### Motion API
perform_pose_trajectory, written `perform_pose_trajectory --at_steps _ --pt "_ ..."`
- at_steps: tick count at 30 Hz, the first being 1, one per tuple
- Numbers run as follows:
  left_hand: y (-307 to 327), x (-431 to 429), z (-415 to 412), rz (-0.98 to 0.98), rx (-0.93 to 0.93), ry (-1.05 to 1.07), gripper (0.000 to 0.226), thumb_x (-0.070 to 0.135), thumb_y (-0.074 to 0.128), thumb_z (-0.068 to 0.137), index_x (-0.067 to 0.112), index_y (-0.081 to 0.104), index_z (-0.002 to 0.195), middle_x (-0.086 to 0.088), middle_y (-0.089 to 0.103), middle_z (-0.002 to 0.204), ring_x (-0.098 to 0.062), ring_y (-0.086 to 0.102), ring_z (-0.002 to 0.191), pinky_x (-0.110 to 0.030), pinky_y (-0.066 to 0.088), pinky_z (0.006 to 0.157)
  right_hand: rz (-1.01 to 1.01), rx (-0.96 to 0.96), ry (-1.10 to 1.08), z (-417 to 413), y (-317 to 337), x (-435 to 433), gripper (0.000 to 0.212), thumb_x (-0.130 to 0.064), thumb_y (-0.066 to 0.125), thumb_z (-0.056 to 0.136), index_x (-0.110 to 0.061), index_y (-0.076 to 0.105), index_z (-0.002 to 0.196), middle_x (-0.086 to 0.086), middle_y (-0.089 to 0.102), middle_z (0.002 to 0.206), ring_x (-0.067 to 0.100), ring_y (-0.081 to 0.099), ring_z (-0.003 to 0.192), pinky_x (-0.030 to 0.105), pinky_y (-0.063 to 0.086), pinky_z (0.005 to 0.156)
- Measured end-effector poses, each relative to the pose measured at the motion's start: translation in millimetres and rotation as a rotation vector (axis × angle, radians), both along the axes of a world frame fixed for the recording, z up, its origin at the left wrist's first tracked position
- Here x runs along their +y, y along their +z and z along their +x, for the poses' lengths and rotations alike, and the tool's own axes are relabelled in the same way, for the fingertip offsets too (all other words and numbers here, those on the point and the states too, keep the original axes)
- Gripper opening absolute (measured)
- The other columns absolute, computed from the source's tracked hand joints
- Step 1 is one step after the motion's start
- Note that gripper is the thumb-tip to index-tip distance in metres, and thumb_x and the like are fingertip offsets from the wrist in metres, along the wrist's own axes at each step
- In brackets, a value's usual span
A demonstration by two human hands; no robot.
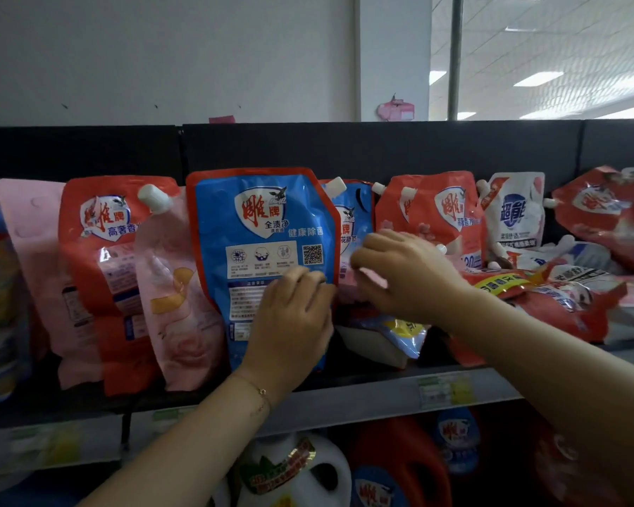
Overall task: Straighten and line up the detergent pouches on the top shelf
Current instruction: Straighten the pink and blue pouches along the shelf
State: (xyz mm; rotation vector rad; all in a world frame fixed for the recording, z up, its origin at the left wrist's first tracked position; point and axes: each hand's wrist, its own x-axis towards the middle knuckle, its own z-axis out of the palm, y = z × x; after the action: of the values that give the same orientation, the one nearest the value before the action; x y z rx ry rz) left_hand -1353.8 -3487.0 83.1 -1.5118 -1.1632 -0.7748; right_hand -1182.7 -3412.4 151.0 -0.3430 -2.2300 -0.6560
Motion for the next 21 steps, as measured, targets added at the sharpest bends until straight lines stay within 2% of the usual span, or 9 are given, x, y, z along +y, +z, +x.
perform_pose_trajectory --at_steps 2,5,7,9,11,13,16,18,21 --pt "5 6 10 -0.072 0.077 0.024 0.027 0.018 0.064 0.075 0.010 0.064 0.100 -0.008 0.062 0.106 -0.028 0.052 0.107 -0.037 0.042 0.089 -0.048 0.062 -0.065 17 3 9 0.024 -0.028 0.045 0.088 -0.015 0.064 0.081 -0.004 0.059 0.076 0.018 0.056 0.068 0.032 0.049 0.057" --pt "13 21 27 -0.180 0.083 0.043 0.037 0.018 0.070 0.066 0.010 0.063 0.102 -0.007 0.064 0.100 -0.027 0.058 0.100 -0.035 0.041 0.087 -0.052 0.046 -0.125 31 0 15 0.032 -0.037 0.042 0.089 -0.017 0.066 0.083 -0.006 0.060 0.077 0.017 0.056 0.068 0.037 0.053 0.064" --pt "20 33 34 -0.209 0.055 0.003 0.032 0.017 0.072 0.063 0.011 0.064 0.093 -0.005 0.066 0.090 -0.025 0.060 0.087 -0.034 0.043 0.083 -0.039 -0.020 -0.145 37 -1 14 0.037 -0.047 0.042 0.086 -0.020 0.067 0.085 -0.006 0.063 0.081 0.016 0.059 0.073 0.032 0.048 0.066" --pt "28 44 37 -0.209 0.050 0.016 0.029 0.023 0.073 0.065 0.011 0.065 0.090 -0.005 0.067 0.084 -0.025 0.062 0.079 -0.035 0.047 0.077 -0.111 -0.127 -0.171 43 3 11 0.037 -0.053 0.047 0.085 -0.024 0.068 0.091 -0.010 0.063 0.086 0.012 0.058 0.080 0.027 0.040 0.068" --pt "34 54 38 -0.238 0.043 0.090 0.041 0.033 0.074 0.067 0.011 0.067 0.101 -0.004 0.069 0.087 -0.024 0.064 0.079 -0.035 0.048 0.077 -0.165 -0.240 -0.227 49 7 15 0.028 -0.048 0.057 0.084 -0.027 0.067 0.099 -0.011 0.063 0.095 0.010 0.058 0.088 0.027 0.042 0.071" --pt "38 63 43 -0.273 0.049 0.138 0.049 0.039 0.072 0.071 0.012 0.066 0.111 -0.001 0.071 0.091 -0.022 0.066 0.080 -0.034 0.046 0.079 -0.136 -0.294 -0.276 51 10 20 0.018 -0.036 0.057 0.088 -0.029 0.066 0.102 -0.012 0.065 0.098 0.013 0.061 0.093 0.030 0.048 0.077" --pt "43 79 53 -0.346 -0.060 0.047 0.030 0.034 0.059 0.087 0.015 0.064 0.110 0.000 0.069 0.095 -0.022 0.064 0.088 -0.034 0.040 0.083 0.068 -0.191 -0.301 45 15 26 0.006 -0.027 0.065 0.085 -0.028 0.071 0.088 -0.011 0.070 0.084 0.018 0.065 0.083 0.035 0.047 0.078" --pt "52 88 56 -0.349 -0.164 -0.037 0.019 0.030 0.049 0.096 0.018 0.064 0.097 0.000 0.067 0.090 -0.021 0.063 0.085 -0.031 0.038 0.080 0.191 -0.049 -0.313 40 18 30 0.003 -0.023 0.073 0.080 -0.023 0.071 0.081 -0.008 0.068 0.079 0.021 0.062 0.080 0.038 0.044 0.077" --pt "66 98 54 -0.316 -0.319 -0.129 0.026 0.023 0.046 0.098 0.011 0.065 0.085 -0.005 0.067 0.082 -0.022 0.063 0.076 -0.030 0.044 0.070 0.205 0.198 -0.253 42 21 35 0.014 -0.020 0.066 0.083 -0.014 0.069 0.095 0.003 0.066 0.098 0.029 0.059 0.096 0.045 0.044 0.084"
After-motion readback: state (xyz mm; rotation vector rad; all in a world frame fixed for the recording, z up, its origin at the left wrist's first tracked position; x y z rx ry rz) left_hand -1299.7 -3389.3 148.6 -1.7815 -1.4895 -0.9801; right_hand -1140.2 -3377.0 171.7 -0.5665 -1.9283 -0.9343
